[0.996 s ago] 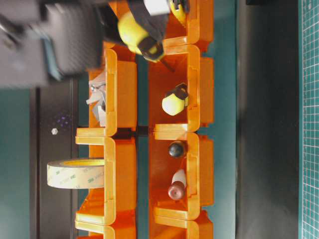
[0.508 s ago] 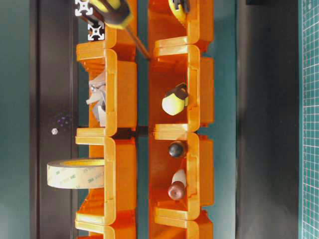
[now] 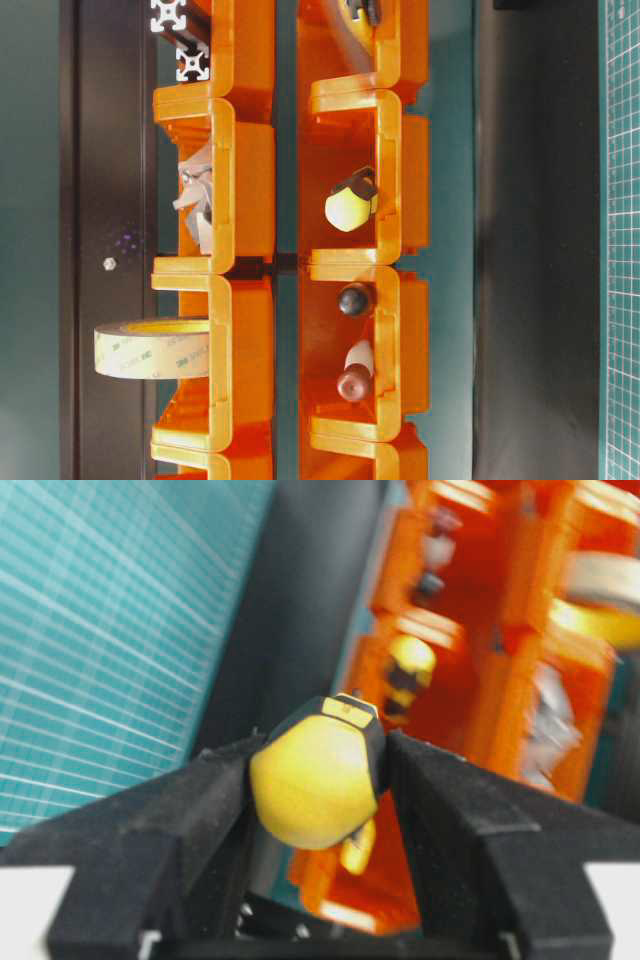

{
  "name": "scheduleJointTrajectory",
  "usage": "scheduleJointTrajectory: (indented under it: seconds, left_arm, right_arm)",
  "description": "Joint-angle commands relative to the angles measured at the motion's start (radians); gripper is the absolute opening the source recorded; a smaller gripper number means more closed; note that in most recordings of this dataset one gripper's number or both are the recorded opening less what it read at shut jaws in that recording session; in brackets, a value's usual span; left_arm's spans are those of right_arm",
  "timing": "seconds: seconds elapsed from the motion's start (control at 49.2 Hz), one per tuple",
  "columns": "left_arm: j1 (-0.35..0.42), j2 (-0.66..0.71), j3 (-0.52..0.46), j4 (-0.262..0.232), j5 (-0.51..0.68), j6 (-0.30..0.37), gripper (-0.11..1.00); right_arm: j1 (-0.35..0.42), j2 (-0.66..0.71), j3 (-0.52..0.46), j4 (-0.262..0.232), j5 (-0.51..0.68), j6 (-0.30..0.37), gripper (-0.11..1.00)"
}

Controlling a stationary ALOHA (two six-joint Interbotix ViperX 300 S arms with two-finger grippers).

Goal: Pick screwdriver from container rack with right arm.
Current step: 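Swing the held screwdriver over the mat, tip pointing left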

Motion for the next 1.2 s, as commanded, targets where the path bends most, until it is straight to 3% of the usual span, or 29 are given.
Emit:
scheduleJointTrajectory:
  seconds: [0.0,0.325,0.833,1.179]
  left_arm:
    - [0.005,0.002,-0.028,0.005,-0.005,-0.005,0.0]
    - [0.006,0.009,-0.02,0.005,-0.003,-0.008,0.0]
    - [0.025,-0.006,-0.025,0.005,0.012,-0.008,0.0]
    - [0.028,-0.012,-0.026,0.003,0.054,-0.032,0.0]
  right_arm:
    - [-0.005,-0.017,0.023,0.011,-0.08,-0.006,0.41]
    - [-0.103,-0.026,0.152,0.008,-0.291,-0.005,0.41]
    - [-0.336,-0.035,0.242,-0.141,-0.565,-0.009,0.41]
    - [-0.414,-0.029,0.256,-0.155,-0.68,-0.015,0.41]
